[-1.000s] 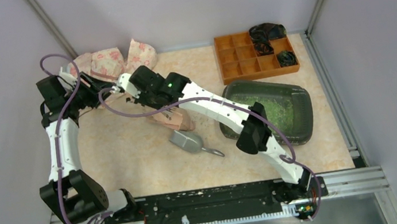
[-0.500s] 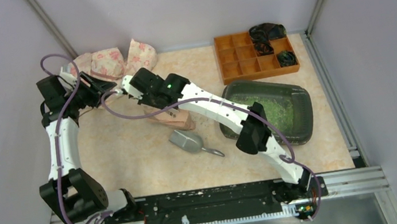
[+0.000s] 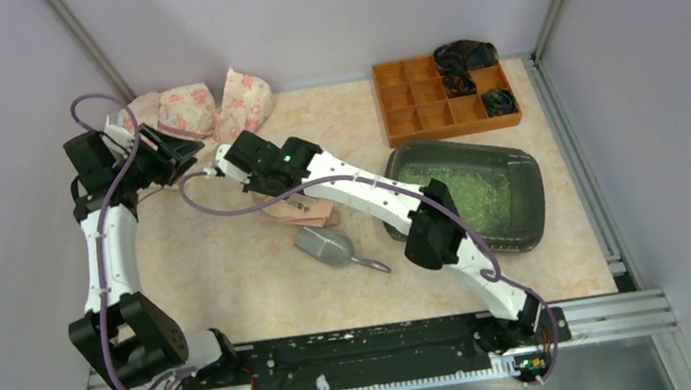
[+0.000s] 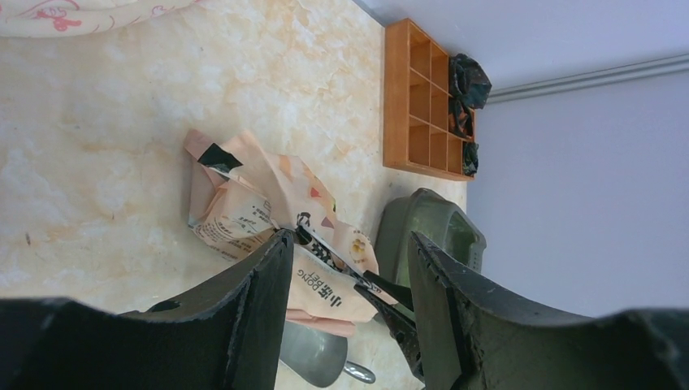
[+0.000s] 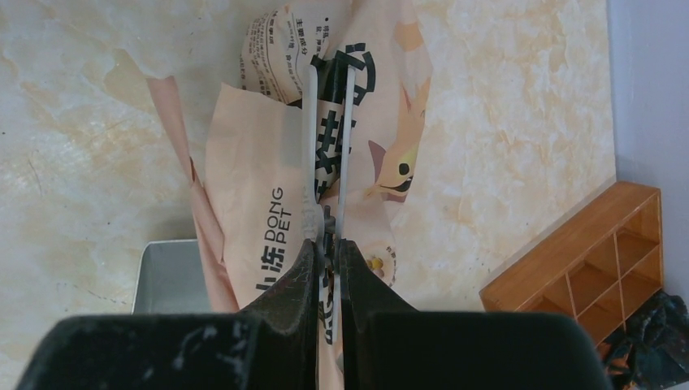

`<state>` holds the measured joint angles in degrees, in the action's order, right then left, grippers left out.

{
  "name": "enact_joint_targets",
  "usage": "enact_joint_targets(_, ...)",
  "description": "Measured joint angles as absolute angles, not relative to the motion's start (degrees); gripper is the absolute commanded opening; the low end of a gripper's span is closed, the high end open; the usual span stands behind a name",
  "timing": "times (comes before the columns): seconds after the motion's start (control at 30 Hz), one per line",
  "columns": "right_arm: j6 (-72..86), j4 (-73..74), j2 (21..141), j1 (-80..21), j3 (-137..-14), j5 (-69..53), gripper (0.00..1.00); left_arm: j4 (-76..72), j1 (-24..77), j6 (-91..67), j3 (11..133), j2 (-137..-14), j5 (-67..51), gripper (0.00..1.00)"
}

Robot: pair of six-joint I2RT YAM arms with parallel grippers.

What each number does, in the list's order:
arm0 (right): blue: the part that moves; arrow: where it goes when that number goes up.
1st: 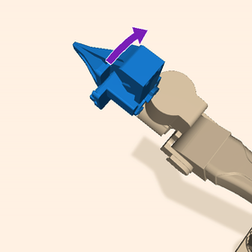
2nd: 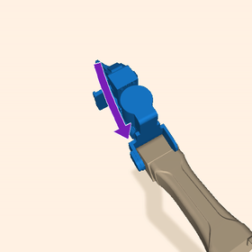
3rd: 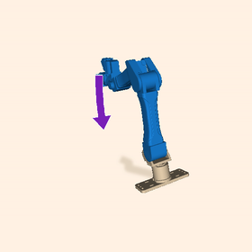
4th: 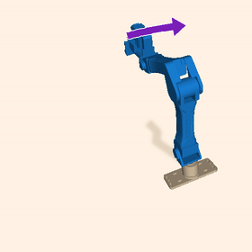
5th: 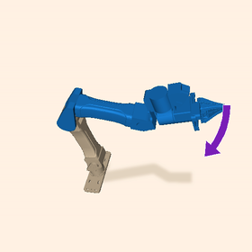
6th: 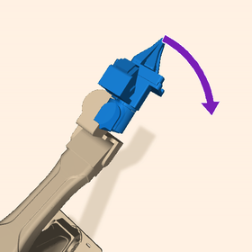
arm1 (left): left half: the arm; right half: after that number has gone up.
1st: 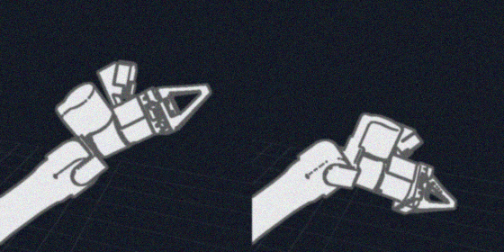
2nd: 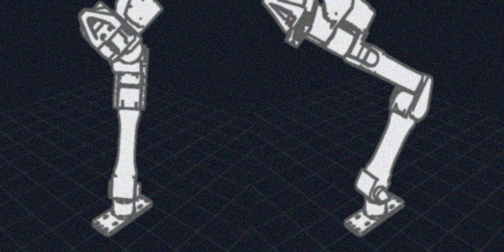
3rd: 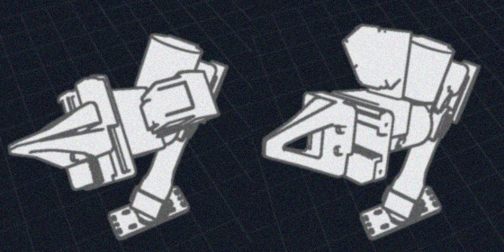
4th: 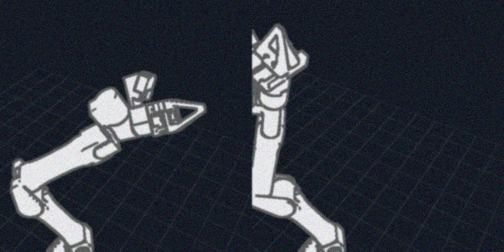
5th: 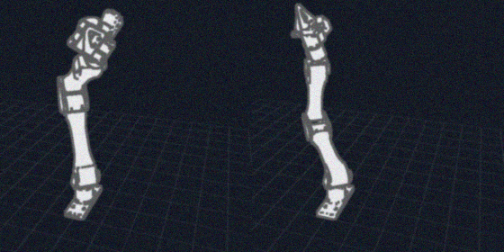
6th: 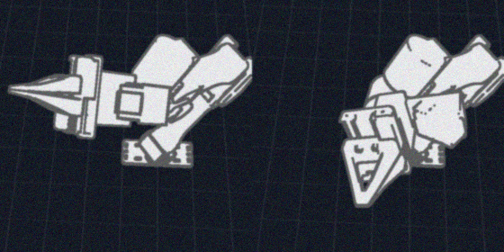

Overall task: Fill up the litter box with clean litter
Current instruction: Clamp the cat litter bag at the center of the board.

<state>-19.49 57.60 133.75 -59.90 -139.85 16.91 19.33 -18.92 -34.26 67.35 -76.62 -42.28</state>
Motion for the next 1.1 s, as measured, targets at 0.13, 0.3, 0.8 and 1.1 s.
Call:
enact_joint_targets(0.13, -19.5, 57.6, 134.1, -59.9, -139.5, 19.1, 0.00, 19.2, -18.9, -34.5, 67.3, -76.6, -42.7, 0.60)
enact_joint_targets(0.3, -19.5, 57.5, 134.8, -59.9, -139.5, 23.2, 0.00, 18.8, -18.9, -34.9, 67.3, -76.9, -43.1, 0.60)
enact_joint_targets(0.8, -19.5, 57.1, 135.0, -59.9, -138.7, 31.9, 0.16, 17.2, -18.9, -35.7, 66.5, -78.7, -44.1, 0.60)
enact_joint_targets(1.1, -19.4, 57.3, 135.0, -59.9, -138.4, 33.2, 0.44, 16.9, -19.0, -36.0, 66.4, -78.7, -44.4, 0.59)
